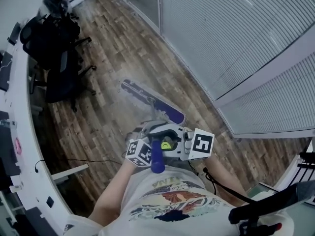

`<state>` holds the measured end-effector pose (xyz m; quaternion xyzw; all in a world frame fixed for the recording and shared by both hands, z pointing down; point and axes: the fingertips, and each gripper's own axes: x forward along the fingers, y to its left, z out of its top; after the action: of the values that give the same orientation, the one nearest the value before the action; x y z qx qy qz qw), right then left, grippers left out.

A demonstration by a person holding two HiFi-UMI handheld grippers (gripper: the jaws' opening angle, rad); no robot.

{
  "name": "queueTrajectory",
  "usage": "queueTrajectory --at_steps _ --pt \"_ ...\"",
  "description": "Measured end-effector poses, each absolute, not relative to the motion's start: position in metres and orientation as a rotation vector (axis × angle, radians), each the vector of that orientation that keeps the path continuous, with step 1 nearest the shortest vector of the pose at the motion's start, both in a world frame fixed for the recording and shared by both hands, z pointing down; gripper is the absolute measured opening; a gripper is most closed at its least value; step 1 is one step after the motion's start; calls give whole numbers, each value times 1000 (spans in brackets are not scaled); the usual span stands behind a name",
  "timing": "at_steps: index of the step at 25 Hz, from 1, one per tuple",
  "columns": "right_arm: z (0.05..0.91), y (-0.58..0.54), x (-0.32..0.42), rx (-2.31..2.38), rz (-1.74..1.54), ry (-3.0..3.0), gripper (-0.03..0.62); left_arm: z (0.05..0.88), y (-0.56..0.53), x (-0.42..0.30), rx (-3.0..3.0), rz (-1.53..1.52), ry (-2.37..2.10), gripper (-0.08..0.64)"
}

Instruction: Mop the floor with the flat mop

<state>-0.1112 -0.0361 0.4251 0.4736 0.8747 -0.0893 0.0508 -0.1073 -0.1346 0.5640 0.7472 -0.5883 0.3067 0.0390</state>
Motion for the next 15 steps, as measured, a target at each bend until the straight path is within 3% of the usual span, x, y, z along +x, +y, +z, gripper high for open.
queueTrajectory --at_steps 7,15 --pt "434 -29 -91 1447 -255 2714 210 563 -126 -83 2376 948 -1711 58" --pt "463 61 -51 1537 -252 2750 212 587 -44 -48 2349 1041 -1709 58"
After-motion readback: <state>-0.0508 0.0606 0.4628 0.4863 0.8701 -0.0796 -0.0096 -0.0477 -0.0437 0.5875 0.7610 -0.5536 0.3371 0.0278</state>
